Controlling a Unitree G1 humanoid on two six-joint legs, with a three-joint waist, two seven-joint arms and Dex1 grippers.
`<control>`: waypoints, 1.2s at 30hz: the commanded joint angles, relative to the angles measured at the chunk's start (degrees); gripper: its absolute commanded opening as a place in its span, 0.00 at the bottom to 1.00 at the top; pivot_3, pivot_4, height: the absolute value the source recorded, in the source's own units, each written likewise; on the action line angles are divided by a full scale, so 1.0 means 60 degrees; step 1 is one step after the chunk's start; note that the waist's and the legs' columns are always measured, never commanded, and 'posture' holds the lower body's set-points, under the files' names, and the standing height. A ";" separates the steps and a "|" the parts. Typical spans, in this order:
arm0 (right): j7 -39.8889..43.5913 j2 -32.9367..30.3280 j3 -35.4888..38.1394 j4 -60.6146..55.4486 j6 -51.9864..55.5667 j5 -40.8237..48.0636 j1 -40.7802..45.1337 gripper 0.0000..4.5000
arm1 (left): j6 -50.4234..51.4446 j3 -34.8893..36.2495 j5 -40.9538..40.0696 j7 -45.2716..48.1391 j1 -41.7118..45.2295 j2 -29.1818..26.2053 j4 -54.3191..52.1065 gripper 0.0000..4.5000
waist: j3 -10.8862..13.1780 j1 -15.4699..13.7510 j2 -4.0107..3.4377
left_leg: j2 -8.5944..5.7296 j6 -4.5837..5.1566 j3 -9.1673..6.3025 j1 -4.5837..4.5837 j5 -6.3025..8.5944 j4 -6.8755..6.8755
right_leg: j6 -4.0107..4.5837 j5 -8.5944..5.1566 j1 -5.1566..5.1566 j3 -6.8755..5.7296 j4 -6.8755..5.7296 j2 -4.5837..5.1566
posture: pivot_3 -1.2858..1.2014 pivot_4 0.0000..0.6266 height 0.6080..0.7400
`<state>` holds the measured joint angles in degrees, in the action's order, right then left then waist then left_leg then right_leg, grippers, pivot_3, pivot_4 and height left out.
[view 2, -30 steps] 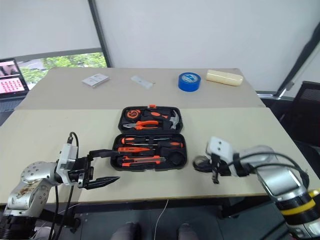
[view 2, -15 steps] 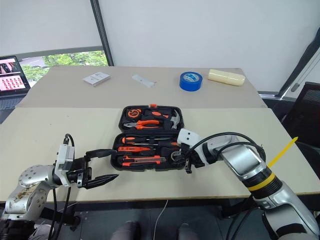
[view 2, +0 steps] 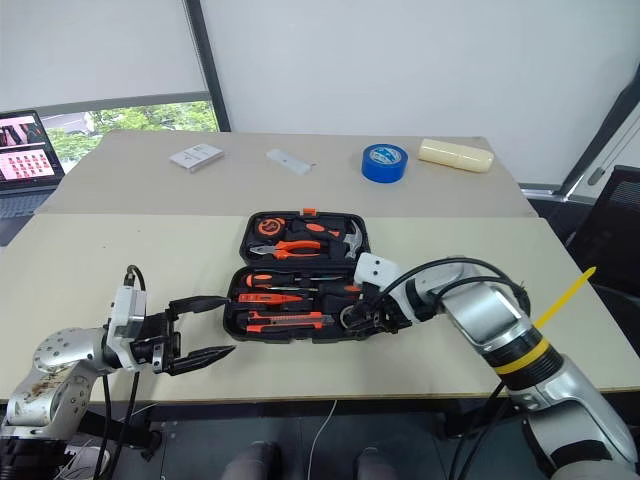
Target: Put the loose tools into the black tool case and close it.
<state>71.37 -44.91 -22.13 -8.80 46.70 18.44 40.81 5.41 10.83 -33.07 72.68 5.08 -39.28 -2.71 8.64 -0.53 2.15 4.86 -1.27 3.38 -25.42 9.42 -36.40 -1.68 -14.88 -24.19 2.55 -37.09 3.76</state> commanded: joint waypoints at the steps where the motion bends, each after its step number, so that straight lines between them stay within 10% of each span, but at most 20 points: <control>1: 0.0484 -0.0333 0.1416 0.0152 -0.0253 0.0818 0.0161 0.82 | 0.0368 0.0384 0.0201 -0.0812 0.0456 -0.0142 0.0516 1.00 | 0.0000 0.0003 0.0000 | 0.0000 0.0000 0.0000 0.0001 0.0000 0.0000 | 0.0001 0.0000 0.0000 0.0000 -0.0001 0.0000 | 0.52 0.24 1.00; 8: -0.1610 0.0375 0.2161 0.3911 -0.3788 -0.0951 0.0074 0.69 | 0.1040 0.0299 0.1670 -0.3672 0.2451 0.0108 0.2928 0.69 | 0.0002 -0.0014 0.0023 | 0.0000 -0.0001 -0.0008 0.0024 -0.0008 -0.0020 | -0.0018 0.0018 0.0021 -0.0004 -0.0005 -0.0010 | 0.52 0.24 1.00; 17: -0.3683 0.2369 0.1817 0.9215 -0.8757 -0.3049 0.1545 0.00 | 0.0970 -0.1176 0.3044 -0.3722 0.4453 0.0931 0.5214 0.00 | 0.0010 0.0156 0.0020 | -0.0004 -0.0005 -0.0004 -0.0007 -0.0019 -0.0020 | -0.0014 0.0049 -0.0001 0.0020 -0.0006 -0.0022 | 0.52 0.24 1.00; 36: -0.2416 0.2760 0.2495 0.5835 -0.7387 -0.2523 -0.0564 0.00 | 0.1709 -0.0765 0.2566 -0.2153 0.3329 0.0156 0.3502 0.06 | 0.0015 0.0212 0.0011 | 0.0002 -0.0011 -0.0014 -0.0007 -0.0016 0.0036 | -0.0012 0.0045 -0.0013 0.0017 -0.0006 -0.0034 | 0.52 0.24 1.00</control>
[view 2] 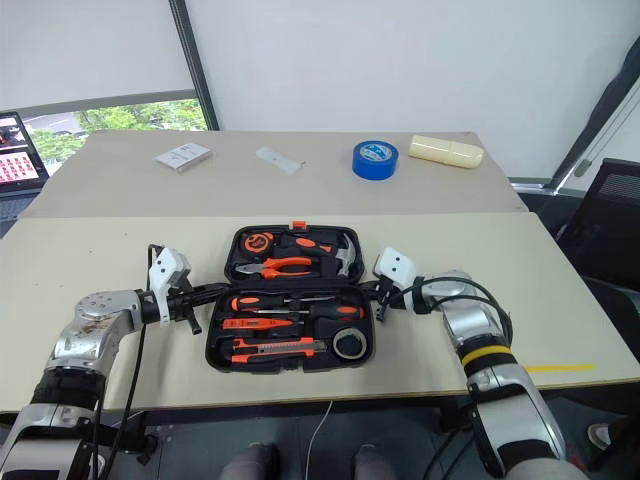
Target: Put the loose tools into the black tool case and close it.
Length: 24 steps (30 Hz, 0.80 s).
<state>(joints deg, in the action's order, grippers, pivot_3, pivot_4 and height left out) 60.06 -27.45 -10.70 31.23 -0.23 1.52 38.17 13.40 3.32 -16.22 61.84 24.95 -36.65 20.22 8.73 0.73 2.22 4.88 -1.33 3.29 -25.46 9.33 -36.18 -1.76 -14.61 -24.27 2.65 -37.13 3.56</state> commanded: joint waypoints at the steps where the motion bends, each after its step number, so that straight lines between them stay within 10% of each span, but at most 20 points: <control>1: -0.0503 -0.0405 0.0777 -0.1219 0.0861 0.0410 -0.0272 0.06 | 0.0643 0.0817 -0.0462 -0.0383 0.0078 -0.0420 -0.0262 0.12 | 0.0001 0.0000 -0.0001 | 0.0000 -0.0001 0.0001 0.0006 -0.0001 -0.0007 | 0.0001 0.0000 0.0003 0.0000 -0.0007 0.0000 | 0.52 0.24 1.00; 11: -0.0735 -0.1598 0.0668 -0.4063 0.8472 0.1246 0.1113 0.84 | 0.5947 0.0788 -0.1259 -0.0933 0.1818 -0.1423 -0.0153 0.97 | 0.0010 -0.0001 -0.0001 | 0.0000 -0.0027 -0.0006 0.0023 -0.0030 -0.0045 | 0.0013 0.0000 -0.0004 0.0006 -0.0080 -0.0001 | 0.52 0.24 1.00; 24: -0.2206 0.0406 0.0348 0.0935 1.0061 0.1105 0.4371 0.94 | 0.6698 -0.0273 -0.0231 -0.2197 0.4353 -0.0208 0.2318 1.00 | 0.0011 0.0032 0.0001 | -0.0005 -0.0021 -0.0024 -0.0025 -0.0033 -0.0051 | 0.0023 -0.0012 -0.0054 0.0004 -0.0120 -0.0008 | 0.52 0.24 1.00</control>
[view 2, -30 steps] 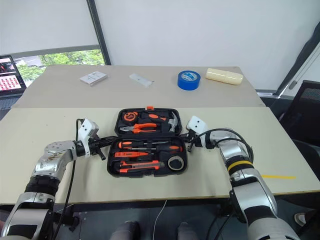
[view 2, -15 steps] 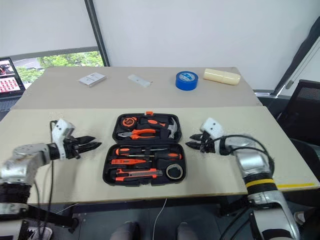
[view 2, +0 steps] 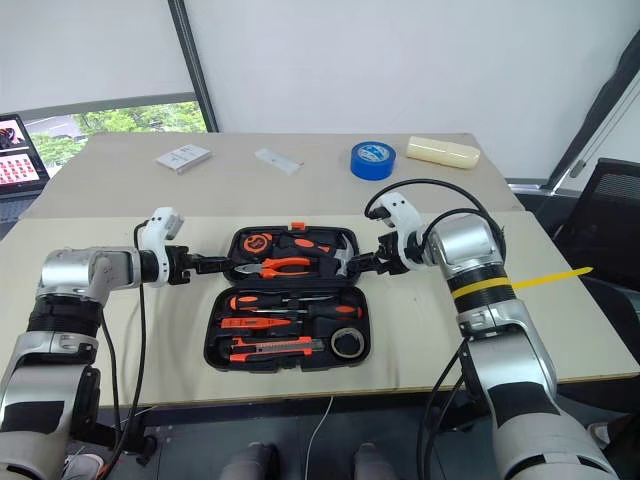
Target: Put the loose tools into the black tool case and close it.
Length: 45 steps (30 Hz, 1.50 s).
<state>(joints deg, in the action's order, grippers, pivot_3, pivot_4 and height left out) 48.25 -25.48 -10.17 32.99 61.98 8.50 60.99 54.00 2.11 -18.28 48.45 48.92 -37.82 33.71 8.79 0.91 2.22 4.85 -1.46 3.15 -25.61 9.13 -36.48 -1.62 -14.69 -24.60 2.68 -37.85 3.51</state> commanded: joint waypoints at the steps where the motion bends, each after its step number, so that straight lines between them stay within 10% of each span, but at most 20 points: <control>1: -0.0230 0.0107 0.0118 0.0850 -0.0426 -0.0146 0.0627 0.94 | -0.0058 -0.0132 0.0156 0.0043 0.0396 0.0025 0.0120 1.00 | 0.0001 0.0000 0.0000 | -0.0001 0.0000 0.0001 -0.0006 0.0000 0.0002 | 0.0000 0.0000 -0.0006 0.0000 0.0000 0.0000 | 0.52 0.24 1.00; 7: -0.0421 0.0365 0.0074 0.1724 -0.0744 -0.0311 0.0752 0.64 | -0.0277 -0.0134 0.0242 -0.0018 0.0514 0.0293 0.0473 0.85 | 0.0001 0.0005 0.0000 | -0.0001 0.0000 0.0000 -0.0014 0.0000 0.0002 | 0.0000 0.0000 -0.0016 0.0000 -0.0009 0.0000 | 0.52 0.24 1.00; 15: -0.0970 0.0572 0.0743 0.2006 -0.1638 -0.0210 0.0576 0.04 | -0.1070 0.0586 -0.0213 0.0174 0.0319 0.0733 0.0717 0.22 | 0.0000 -0.0014 0.0000 | -0.0003 -0.0002 -0.0011 0.0023 -0.0001 -0.0020 | 0.0000 0.0000 0.0037 -0.0003 -0.0020 0.0000 | 0.52 0.24 1.00; 18: -0.0618 0.0575 0.1437 0.0440 -0.3061 0.0374 -0.0181 0.00 | -0.1965 0.1115 -0.0569 0.0511 -0.0248 0.0827 0.0131 0.02 | 0.0000 -0.0007 0.0000 | -0.0005 -0.0004 -0.0021 0.0026 -0.0012 -0.0030 | -0.0002 0.0005 0.0049 -0.0003 -0.0023 -0.0001 | 0.52 0.24 1.00; 26: -0.0184 -0.0187 0.1467 -0.3987 -0.8530 -0.0119 -0.3682 0.00 | -0.7333 0.2446 -0.0803 0.0992 -0.2807 0.1448 -0.2362 0.02 | 0.0017 -0.0024 -0.0013 | -0.0005 -0.0014 -0.0027 -0.0056 -0.0012 -0.0015 | -0.0010 0.0003 -0.0016 -0.0001 0.0008 -0.0002 | 0.52 0.24 1.00; 35: -0.1278 -0.1582 0.1242 -0.4207 -1.6037 -0.2556 -0.7211 0.00 | -1.1254 0.2286 0.0362 0.1084 -0.6326 0.1131 -0.3887 0.02 | 0.0016 -0.0017 -0.0015 | -0.0006 -0.0014 -0.0015 -0.0093 -0.0012 -0.0015 | -0.0009 0.0003 -0.0064 0.0014 0.0008 -0.0002 | 0.52 0.24 1.00; 38: -0.1814 -0.1864 0.1114 -0.3604 -1.7612 -0.3089 -0.7905 0.00 | -1.1679 0.2251 0.0231 0.1277 -0.7253 0.1045 -0.3936 0.23 | 0.0015 -0.0004 -0.0019 | -0.0007 -0.0014 0.0016 0.0015 -0.0008 0.0031 | -0.0010 0.0000 0.0020 0.0040 0.0044 0.0000 | 0.52 0.24 1.00; 45: -0.2549 -0.2290 0.1205 -0.3119 -1.8267 -0.3379 -0.8755 0.55 | -1.1963 0.2572 0.0325 0.0491 -0.7993 0.0752 -0.3285 0.86 | 0.0016 -0.0041 -0.0009 | -0.0003 -0.0018 0.0036 0.0113 -0.0024 0.0026 | 0.0008 -0.0044 0.0100 0.0068 0.0053 0.0003 | 0.52 0.24 1.00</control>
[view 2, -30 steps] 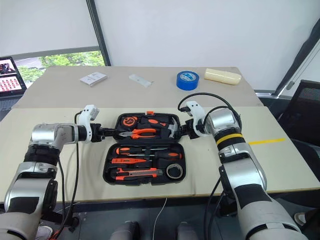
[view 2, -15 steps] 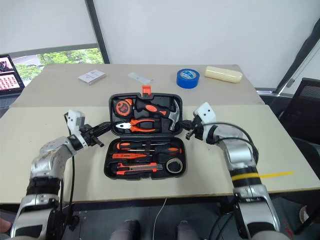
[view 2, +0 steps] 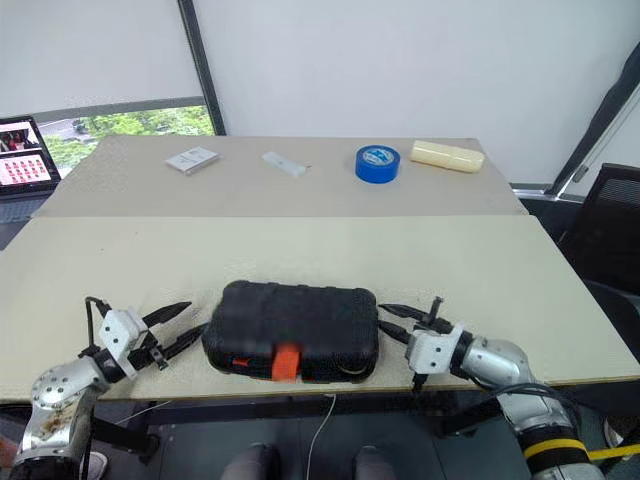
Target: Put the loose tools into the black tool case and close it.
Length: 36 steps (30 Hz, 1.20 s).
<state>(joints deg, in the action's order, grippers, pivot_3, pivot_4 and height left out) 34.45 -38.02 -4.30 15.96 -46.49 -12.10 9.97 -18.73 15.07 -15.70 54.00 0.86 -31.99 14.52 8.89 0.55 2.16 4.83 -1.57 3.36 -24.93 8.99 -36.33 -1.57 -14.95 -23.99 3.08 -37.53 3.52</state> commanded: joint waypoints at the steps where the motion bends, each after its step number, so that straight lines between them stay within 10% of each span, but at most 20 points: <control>1: -0.0122 -0.0362 0.0317 -0.0460 -0.0056 0.0376 -0.0499 0.60 | 0.0464 0.0489 -0.0299 -0.0515 0.0045 -0.0241 -0.0107 0.92 | -0.0001 0.0027 0.0003 | 0.0000 0.0000 0.0000 0.0001 0.0000 0.0001 | -0.0002 0.0007 0.0001 0.0003 0.0000 0.0000 | 0.52 0.24 1.00; 5: 0.1387 -0.1006 0.0381 -0.2033 0.2082 0.3172 -0.1834 0.47 | 0.1733 0.0454 -0.0908 -0.0479 0.0580 -0.0412 -0.0248 0.94 | -0.0001 0.0002 0.0003 | -0.0002 0.0013 0.0015 0.0030 -0.0009 0.0004 | -0.0010 0.0014 0.0014 0.0032 -0.0013 -0.0002 | 0.52 0.24 1.00; 11: 0.3420 -0.2514 -0.0181 -0.5593 0.6376 0.6038 -0.3560 0.02 | 0.3247 -0.0598 -0.0744 0.0007 0.2966 -0.0570 0.0242 0.51 | -0.0020 -0.0090 0.0042 | -0.0003 0.0013 0.0015 0.0056 -0.0010 0.0002 | -0.0022 0.0007 0.0053 0.0044 -0.0003 -0.0014 | 0.52 0.24 1.00; 18: 0.3303 -0.1804 -0.1421 -0.6971 0.8521 0.5562 -0.2323 0.00 | 0.3476 -0.2345 0.0486 0.1338 0.5345 -0.0702 0.2444 0.01 | -0.0030 0.0052 0.0062 | -0.0004 0.0002 0.0013 0.0104 -0.0002 0.0012 | -0.0029 0.0007 0.0114 0.0046 0.0062 -0.0023 | 0.52 0.24 1.00; 26: 0.2719 -0.0627 -0.1861 -0.5587 0.8636 0.3752 -0.0323 0.00 | 0.3473 -0.2960 0.0969 0.2894 0.6587 -0.0774 0.4774 0.01 | -0.0023 0.0052 0.0081 | -0.0008 0.0017 0.0013 -0.0015 -0.0008 0.0010 | -0.0104 0.0057 -0.0007 0.0051 0.0064 -0.0030 | 0.52 0.24 1.00; 36: 0.2032 0.0840 -0.1411 -0.1102 0.6962 0.2642 0.2385 0.00 | 0.4856 -0.0998 -0.0278 0.1771 0.5468 -0.0885 0.3990 0.01 | -0.0022 0.0104 0.0081 | -0.0003 0.0020 0.0011 -0.0046 -0.0011 -0.0001 | -0.0074 0.0093 -0.0033 0.0053 0.0060 -0.0035 | 0.52 0.24 1.00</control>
<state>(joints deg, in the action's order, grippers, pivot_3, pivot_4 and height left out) 48.19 -33.19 -16.25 5.59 -0.80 3.89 21.97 8.79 5.39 -14.08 66.48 34.54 -36.80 42.12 8.76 1.18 2.64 4.80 -1.44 3.44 -25.22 8.92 -36.33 -1.94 -14.35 -24.20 3.41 -37.18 3.32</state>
